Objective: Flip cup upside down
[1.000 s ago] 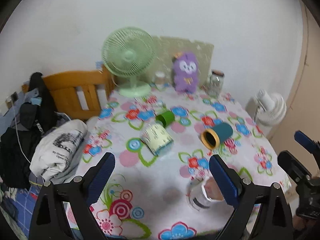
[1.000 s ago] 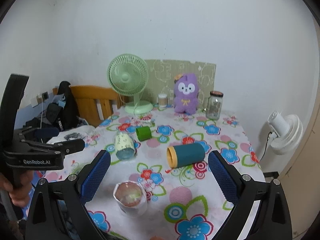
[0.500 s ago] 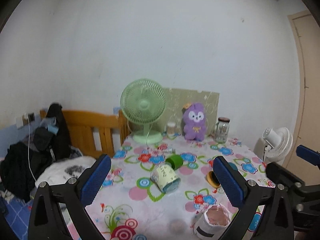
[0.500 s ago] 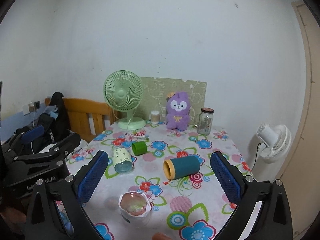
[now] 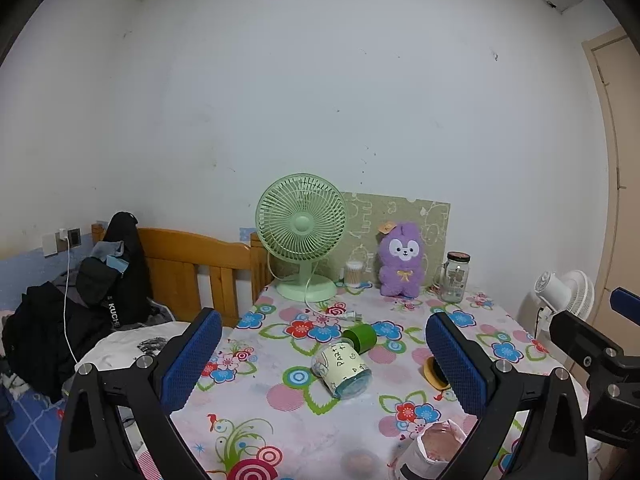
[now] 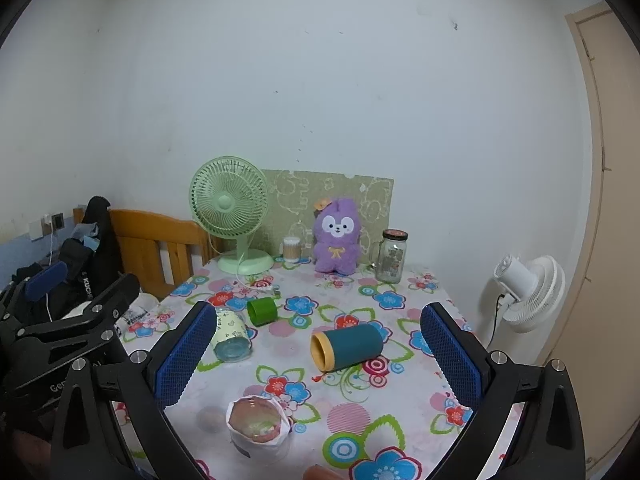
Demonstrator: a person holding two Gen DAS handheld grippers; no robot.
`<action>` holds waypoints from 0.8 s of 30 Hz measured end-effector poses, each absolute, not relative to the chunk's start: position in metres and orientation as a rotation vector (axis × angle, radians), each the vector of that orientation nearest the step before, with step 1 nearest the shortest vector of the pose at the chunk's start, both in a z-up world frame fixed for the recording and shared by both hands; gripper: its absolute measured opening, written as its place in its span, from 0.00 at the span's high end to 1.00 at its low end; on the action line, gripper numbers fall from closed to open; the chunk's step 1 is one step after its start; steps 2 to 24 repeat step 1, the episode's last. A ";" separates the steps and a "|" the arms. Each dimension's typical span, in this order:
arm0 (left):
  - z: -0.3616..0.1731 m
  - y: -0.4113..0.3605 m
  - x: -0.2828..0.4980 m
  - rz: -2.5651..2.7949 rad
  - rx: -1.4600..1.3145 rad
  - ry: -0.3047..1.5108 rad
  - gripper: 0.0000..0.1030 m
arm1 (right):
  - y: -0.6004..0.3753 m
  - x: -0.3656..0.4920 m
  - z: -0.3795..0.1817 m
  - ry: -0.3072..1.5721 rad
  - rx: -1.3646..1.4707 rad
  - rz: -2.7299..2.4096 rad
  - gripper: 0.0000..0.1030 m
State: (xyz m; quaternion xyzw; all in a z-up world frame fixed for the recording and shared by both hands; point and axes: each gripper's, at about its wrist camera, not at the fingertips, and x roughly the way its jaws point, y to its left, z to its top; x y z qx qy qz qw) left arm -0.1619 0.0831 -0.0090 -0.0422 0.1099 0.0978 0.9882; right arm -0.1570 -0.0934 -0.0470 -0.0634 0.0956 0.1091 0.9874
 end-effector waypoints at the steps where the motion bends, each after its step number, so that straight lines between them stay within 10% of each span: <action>1: -0.009 0.084 -0.162 0.198 -0.087 0.222 0.00 | -0.093 -0.158 -0.047 0.189 -0.128 0.221 0.00; 24: -0.009 0.084 -0.162 0.198 -0.087 0.222 0.00 | -0.093 -0.158 -0.047 0.189 -0.128 0.221 0.00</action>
